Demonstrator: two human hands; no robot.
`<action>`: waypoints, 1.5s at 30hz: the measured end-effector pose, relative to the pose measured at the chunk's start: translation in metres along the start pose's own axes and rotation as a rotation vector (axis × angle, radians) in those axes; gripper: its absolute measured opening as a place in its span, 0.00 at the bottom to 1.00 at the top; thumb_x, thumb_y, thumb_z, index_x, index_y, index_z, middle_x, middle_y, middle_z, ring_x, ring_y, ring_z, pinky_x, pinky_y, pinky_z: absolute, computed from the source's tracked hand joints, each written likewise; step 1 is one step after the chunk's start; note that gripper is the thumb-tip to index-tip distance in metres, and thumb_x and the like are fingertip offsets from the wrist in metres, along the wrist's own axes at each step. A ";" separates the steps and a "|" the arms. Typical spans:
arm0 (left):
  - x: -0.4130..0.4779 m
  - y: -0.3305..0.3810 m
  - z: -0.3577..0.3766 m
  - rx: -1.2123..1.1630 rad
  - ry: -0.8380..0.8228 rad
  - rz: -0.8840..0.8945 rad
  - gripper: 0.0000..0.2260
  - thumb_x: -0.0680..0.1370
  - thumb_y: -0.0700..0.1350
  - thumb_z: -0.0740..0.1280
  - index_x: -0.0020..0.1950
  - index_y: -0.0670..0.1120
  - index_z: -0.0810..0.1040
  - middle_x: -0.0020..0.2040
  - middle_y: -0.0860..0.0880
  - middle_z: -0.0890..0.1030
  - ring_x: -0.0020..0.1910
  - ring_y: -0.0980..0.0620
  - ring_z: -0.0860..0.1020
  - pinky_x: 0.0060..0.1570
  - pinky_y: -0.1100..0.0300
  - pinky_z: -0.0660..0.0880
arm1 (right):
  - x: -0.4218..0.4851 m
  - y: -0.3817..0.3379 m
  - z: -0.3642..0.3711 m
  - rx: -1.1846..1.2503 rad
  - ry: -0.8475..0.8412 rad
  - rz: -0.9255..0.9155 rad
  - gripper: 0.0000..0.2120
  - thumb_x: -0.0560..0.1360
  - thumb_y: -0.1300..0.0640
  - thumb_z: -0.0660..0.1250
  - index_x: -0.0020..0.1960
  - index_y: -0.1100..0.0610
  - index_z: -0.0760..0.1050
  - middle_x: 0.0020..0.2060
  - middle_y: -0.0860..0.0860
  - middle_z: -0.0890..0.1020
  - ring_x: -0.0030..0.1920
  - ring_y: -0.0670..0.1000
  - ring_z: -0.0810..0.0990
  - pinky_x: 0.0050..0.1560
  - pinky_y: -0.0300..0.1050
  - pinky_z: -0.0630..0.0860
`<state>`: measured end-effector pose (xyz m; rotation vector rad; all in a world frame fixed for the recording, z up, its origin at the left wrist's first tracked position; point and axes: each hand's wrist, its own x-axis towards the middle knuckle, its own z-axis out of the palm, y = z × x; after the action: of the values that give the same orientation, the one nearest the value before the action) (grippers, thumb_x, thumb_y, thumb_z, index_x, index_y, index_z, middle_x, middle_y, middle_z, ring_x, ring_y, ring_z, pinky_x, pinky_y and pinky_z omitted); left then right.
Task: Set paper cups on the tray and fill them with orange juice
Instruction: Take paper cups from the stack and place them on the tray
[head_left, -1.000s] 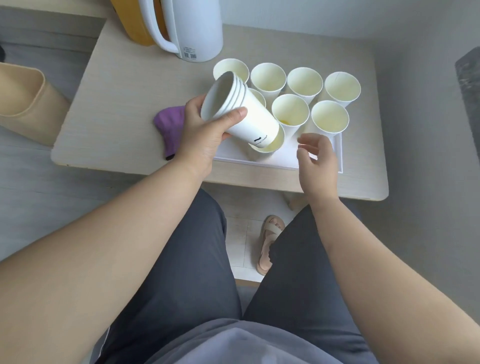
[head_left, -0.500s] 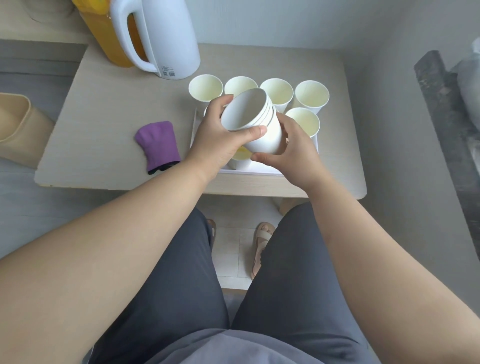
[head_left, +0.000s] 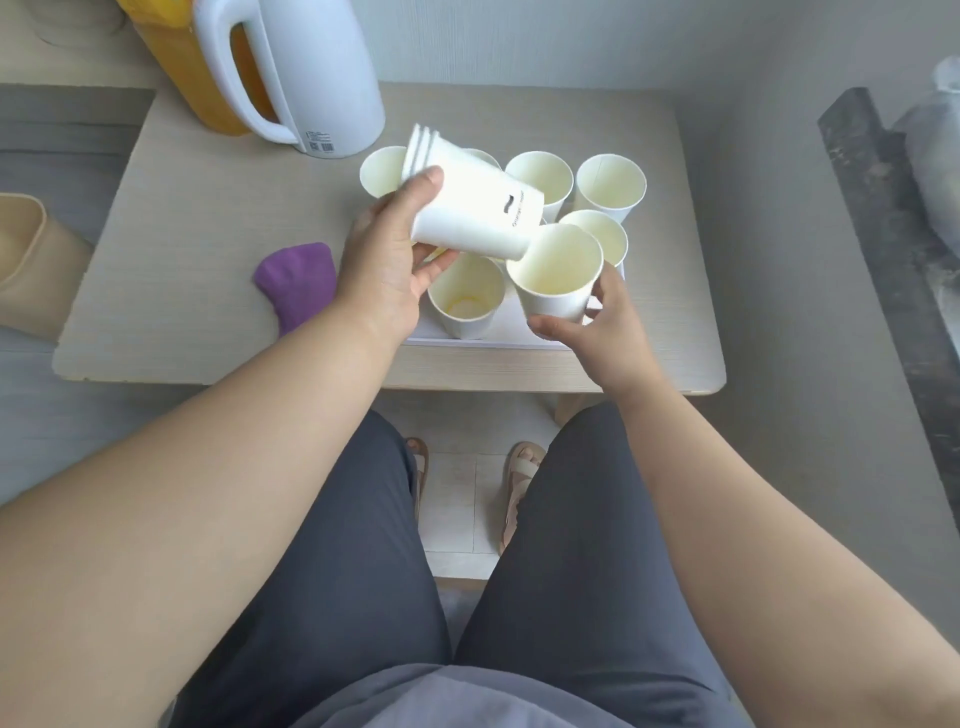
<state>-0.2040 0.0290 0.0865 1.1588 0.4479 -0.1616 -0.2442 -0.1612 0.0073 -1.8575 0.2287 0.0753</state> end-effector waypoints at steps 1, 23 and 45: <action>0.001 0.001 -0.001 -0.036 0.015 -0.028 0.03 0.76 0.45 0.69 0.48 0.49 0.77 0.48 0.50 0.81 0.50 0.49 0.81 0.55 0.52 0.79 | 0.000 0.004 0.000 0.019 0.014 0.021 0.35 0.67 0.58 0.77 0.69 0.51 0.66 0.61 0.45 0.75 0.62 0.46 0.73 0.56 0.31 0.73; 0.012 -0.016 -0.023 -0.029 0.042 -0.039 0.19 0.75 0.44 0.71 0.64 0.44 0.72 0.54 0.48 0.80 0.57 0.47 0.80 0.48 0.55 0.80 | 0.020 0.037 0.024 -0.135 0.146 0.156 0.30 0.62 0.57 0.76 0.61 0.54 0.71 0.53 0.46 0.76 0.53 0.49 0.76 0.49 0.44 0.75; 0.012 -0.027 -0.011 -0.003 -0.004 -0.037 0.08 0.75 0.42 0.70 0.51 0.47 0.75 0.46 0.51 0.81 0.48 0.52 0.81 0.48 0.55 0.80 | 0.011 0.047 -0.020 -0.112 0.305 0.221 0.23 0.75 0.64 0.63 0.69 0.56 0.64 0.64 0.47 0.71 0.57 0.48 0.75 0.55 0.42 0.74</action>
<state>-0.2054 0.0295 0.0549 1.1473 0.4659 -0.1947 -0.2442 -0.1946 -0.0330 -1.9444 0.6534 -0.0446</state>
